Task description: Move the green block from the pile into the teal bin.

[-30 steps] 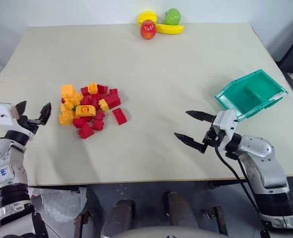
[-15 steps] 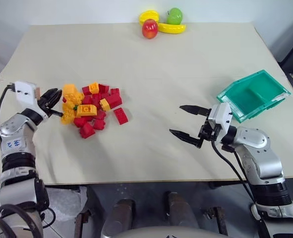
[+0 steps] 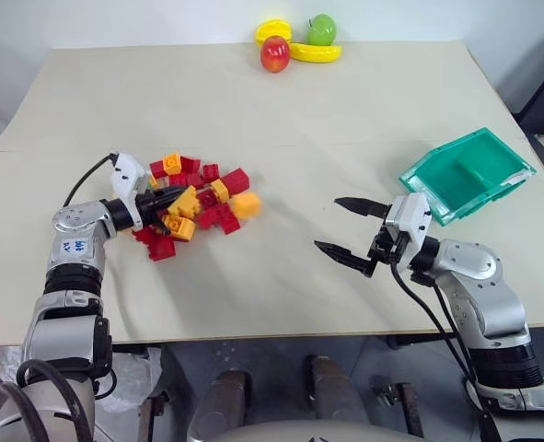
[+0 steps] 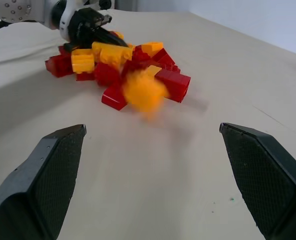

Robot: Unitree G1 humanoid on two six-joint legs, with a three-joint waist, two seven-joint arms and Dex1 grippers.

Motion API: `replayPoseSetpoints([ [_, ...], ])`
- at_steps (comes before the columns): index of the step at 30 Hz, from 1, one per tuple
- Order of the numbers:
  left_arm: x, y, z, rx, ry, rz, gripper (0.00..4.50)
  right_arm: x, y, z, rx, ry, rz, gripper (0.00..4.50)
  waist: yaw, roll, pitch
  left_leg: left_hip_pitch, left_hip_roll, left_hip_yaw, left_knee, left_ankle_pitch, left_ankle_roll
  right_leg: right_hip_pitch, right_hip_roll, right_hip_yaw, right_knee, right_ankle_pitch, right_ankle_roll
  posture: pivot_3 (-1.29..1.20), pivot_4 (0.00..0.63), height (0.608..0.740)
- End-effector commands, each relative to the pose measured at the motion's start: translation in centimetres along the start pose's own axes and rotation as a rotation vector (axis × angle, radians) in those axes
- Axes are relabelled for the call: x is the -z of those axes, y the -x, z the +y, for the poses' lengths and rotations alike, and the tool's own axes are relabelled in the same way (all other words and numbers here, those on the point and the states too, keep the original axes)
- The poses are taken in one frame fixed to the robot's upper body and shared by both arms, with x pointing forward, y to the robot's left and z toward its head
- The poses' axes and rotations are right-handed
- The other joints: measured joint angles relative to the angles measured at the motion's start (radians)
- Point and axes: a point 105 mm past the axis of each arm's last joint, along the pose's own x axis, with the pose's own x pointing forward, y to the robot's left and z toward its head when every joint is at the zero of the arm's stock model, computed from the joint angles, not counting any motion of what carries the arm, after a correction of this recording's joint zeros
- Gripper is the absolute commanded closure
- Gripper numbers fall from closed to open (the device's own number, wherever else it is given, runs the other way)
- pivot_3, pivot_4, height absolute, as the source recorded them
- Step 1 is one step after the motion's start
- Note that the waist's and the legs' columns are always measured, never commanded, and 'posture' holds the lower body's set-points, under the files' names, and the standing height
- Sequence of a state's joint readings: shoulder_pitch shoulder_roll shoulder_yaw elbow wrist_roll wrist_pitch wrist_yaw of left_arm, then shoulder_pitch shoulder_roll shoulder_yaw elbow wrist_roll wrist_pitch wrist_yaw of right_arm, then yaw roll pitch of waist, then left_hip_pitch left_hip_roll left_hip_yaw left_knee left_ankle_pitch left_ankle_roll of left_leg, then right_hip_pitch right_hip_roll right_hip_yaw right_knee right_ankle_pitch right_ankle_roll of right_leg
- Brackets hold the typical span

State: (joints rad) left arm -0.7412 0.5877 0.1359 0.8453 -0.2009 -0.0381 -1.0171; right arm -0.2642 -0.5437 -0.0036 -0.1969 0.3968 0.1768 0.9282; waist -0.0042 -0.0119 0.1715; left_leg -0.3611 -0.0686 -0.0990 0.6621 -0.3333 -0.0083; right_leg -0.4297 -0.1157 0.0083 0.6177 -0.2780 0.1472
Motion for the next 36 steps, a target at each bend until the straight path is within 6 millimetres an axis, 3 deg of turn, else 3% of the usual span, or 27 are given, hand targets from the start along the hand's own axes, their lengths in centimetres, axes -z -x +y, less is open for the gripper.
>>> replayPoseSetpoints([
  [1, -1.3, 0.4, -0.3, 0.014, -0.009, -0.057, 4.45, -1.1, -0.2, -0.1, -0.005, 0.037, -0.031, 0.00, 0.002, 0.000, 0.000, 0.000, 0.001, 0.000, 0.000, 0.000, 0.000, 0.000, 0.000, 0.000, 0.001, 0.000, 0.000, 0.00, 0.150, 0.740],
  [5, -3.4, 2.0, -0.1, -0.010, -0.010, -0.144, 4.45, -1.2, -0.4, -0.3, -0.019, 0.044, -0.035, 0.00, 0.001, 0.000, 0.000, 0.000, 0.003, 0.000, 0.001, 0.000, 0.000, 0.000, 0.000, 0.000, 0.001, 0.000, 0.000, 0.00, 0.150, 0.740],
  [9, -4.7, 5.4, 1.8, -0.181, 0.033, -0.176, 4.45, -1.3, -0.6, -0.6, -0.030, 0.046, -0.038, 0.00, -0.003, 0.001, 0.001, -0.001, 0.006, -0.001, 0.001, 0.000, -0.001, -0.001, 0.001, 0.000, 0.001, 0.000, 0.000, 0.00, 0.150, 0.740],
  [13, -3.7, 9.0, 2.5, -0.319, 0.094, -0.086, 4.45, -1.1, -0.9, -0.8, -0.050, 0.043, -0.033, 0.00, -0.006, 0.002, 0.002, -0.001, 0.007, 0.000, 0.001, -0.001, -0.001, -0.002, 0.001, 0.000, 0.000, 0.000, -0.001, 0.00, 0.150, 0.740],
  [16, -3.0, 11.2, 3.1, -0.432, 0.092, -0.032, 3.57, -1.0, -1.2, -0.9, -0.066, 0.042, -0.034, 0.00, 0.000, 0.002, 0.002, -0.001, 0.007, -0.001, 0.001, -0.001, -0.001, -0.001, 0.001, 0.000, 0.000, 0.000, -0.001, 0.00, 0.150, 0.740],
  [25, -2.3, 16.7, 1.2, -0.638, 0.178, 0.038, 0.89, -1.2, -1.5, -0.9, -0.129, 0.041, -0.036, 0.00, 0.002, 0.003, 0.002, -0.002, 0.007, -0.001, 0.001, -0.003, -0.002, -0.001, 0.001, 0.000, -0.002, -0.001, -0.001, 0.00, 0.150, 0.740],
  [28, -2.6, 16.4, 0.5, -0.665, 0.196, 0.012, 0.03, -1.3, -1.7, -1.1, -0.146, 0.044, -0.031, 0.00, 0.002, 0.003, 0.002, -0.002, 0.007, -0.001, 0.001, -0.003, -0.002, -0.001, 0.001, 0.000, -0.004, -0.001, -0.001, 0.00, 0.150, 0.740],
  [30, -2.9, 16.1, 0.3, -0.670, 0.203, -0.003, 0.03, -1.3, -1.8, -1.2, -0.153, 0.046, -0.027, 0.00, 0.004, 0.003, 0.002, -0.001, 0.008, -0.001, 0.001, -0.003, -0.002, -0.001, 0.001, 0.000, -0.006, -0.001, -0.001, 0.00, 0.150, 0.740],
  [33, -3.4, 13.4, -0.2, -0.662, 0.215, -0.025, 0.03, -1.6, -2.2, -1.5, -0.166, 0.049, -0.031, 0.00, 0.007, 0.003, 0.002, -0.001, 0.007, -0.001, 0.001, -0.002, -0.002, 0.000, 0.001, 0.000, -0.006, -0.001, -0.001, 0.00, 0.150, 0.740],
  [36, -2.4, 10.6, 0.0, -0.767, 0.257, 0.113, 0.03, -1.9, -2.3, -1.4, -0.177, 0.049, -0.033, 0.00, 0.009, 0.003, 0.002, -0.001, 0.007, -0.002, 0.002, -0.002, -0.002, 0.000, 0.001, -0.001, -0.006, 0.000, -0.001, 0.00, 0.150, 0.740],
])
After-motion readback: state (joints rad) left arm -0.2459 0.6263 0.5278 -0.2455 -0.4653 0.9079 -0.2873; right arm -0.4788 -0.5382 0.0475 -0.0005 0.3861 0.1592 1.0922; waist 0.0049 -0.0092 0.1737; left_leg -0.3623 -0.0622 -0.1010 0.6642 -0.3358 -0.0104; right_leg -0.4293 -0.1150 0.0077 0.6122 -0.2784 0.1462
